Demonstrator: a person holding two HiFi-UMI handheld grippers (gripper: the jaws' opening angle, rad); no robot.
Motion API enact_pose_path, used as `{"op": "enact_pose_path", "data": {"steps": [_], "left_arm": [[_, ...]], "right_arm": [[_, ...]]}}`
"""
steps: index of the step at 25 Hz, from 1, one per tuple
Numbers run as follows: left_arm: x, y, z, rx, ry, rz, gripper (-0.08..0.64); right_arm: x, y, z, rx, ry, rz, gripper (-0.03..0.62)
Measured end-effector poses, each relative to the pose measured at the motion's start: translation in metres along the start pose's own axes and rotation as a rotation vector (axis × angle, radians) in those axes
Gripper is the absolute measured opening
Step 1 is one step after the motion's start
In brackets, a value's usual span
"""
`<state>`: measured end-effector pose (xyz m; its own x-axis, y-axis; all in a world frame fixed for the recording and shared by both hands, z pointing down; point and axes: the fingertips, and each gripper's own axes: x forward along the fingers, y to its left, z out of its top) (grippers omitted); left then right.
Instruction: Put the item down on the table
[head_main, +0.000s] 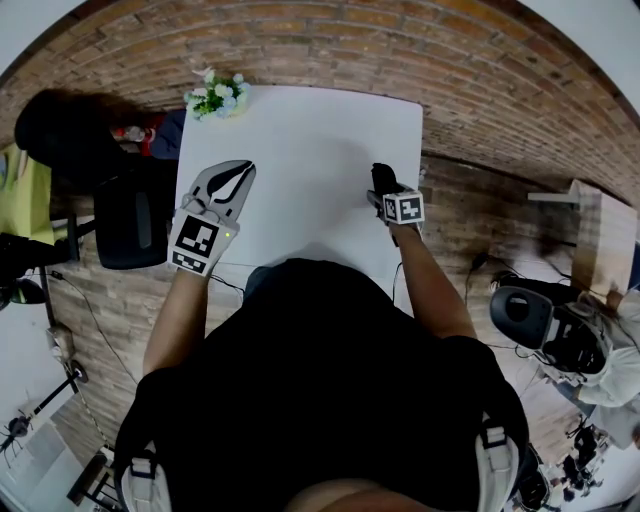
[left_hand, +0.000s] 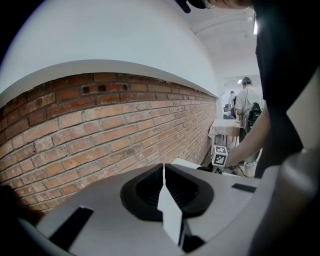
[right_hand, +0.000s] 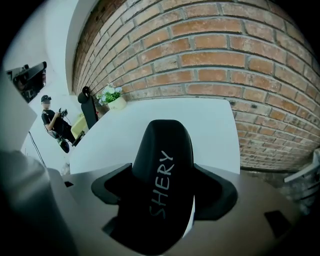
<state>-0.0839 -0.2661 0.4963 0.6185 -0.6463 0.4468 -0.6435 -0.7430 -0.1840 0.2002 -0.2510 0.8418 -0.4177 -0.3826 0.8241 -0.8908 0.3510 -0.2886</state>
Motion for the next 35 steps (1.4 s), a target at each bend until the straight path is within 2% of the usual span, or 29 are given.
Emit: {"op": "enact_pose_path", "data": {"steps": [21,35], "left_arm": [[0.006,-0.005,-0.002,0.002,0.024,-0.009,0.021],[0.002,-0.003,-0.007,-0.004,0.033,0.004,0.021]], "right_arm": [[0.026,-0.012,-0.030,0.004,0.077,-0.025,0.379],[0.036,-0.015,-0.034,-0.026,0.092,-0.041,0.379]]}}
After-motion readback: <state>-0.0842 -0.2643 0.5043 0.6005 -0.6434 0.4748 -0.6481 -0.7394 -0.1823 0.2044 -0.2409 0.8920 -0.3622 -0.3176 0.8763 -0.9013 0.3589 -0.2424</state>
